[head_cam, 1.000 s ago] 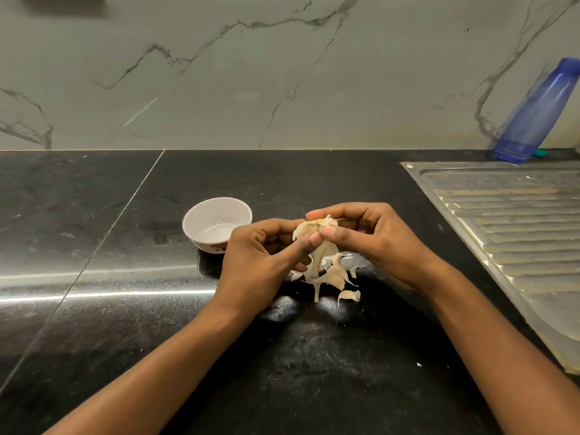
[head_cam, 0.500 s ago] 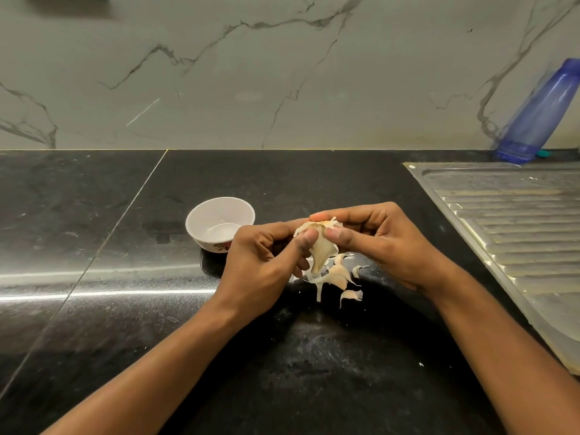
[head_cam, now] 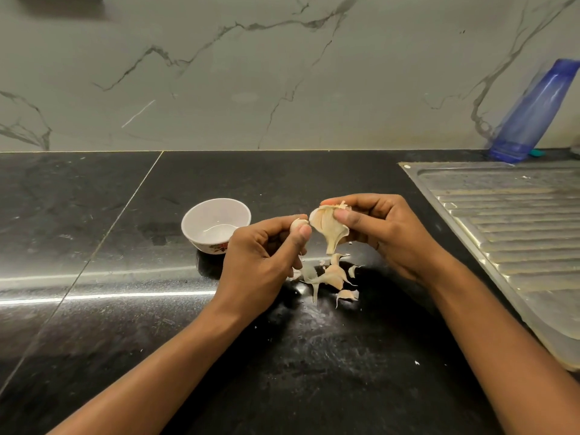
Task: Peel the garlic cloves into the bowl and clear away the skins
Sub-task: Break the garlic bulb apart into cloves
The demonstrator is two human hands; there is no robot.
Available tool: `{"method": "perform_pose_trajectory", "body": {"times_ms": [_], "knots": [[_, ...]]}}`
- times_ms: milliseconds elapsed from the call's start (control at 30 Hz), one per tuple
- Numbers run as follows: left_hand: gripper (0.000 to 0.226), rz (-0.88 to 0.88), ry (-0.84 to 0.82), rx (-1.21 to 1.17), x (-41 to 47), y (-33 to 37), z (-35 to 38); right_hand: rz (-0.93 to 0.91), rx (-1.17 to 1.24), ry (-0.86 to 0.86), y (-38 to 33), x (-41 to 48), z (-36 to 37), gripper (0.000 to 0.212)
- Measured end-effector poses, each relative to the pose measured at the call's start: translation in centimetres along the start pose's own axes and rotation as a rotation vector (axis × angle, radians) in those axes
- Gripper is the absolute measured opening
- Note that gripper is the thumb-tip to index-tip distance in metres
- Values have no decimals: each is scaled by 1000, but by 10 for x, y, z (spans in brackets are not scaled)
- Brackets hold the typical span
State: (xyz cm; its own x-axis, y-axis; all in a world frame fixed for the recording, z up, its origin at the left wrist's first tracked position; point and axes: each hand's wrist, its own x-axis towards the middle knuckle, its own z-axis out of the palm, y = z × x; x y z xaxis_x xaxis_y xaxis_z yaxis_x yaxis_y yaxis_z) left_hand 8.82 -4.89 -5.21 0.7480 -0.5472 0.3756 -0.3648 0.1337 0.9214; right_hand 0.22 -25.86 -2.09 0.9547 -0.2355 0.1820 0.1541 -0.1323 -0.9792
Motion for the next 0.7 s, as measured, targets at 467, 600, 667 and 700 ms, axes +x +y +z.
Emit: {"method": "perform_pose_trajectory", "body": {"times_ms": [467,600,667,700], "knots": [[28,128,-424,481,-12,0,5,24,-21,192,0,4,-1,18],[24,152,-412,479,-12,-2,3,32,-28,189,-1,4,0,19],[25,144,-368,461,-12,0,3,37,-33,187,-1,4,0,18],[24,145,-333,448,-12,1,3,37,-31,184,-1,4,0,18]]}}
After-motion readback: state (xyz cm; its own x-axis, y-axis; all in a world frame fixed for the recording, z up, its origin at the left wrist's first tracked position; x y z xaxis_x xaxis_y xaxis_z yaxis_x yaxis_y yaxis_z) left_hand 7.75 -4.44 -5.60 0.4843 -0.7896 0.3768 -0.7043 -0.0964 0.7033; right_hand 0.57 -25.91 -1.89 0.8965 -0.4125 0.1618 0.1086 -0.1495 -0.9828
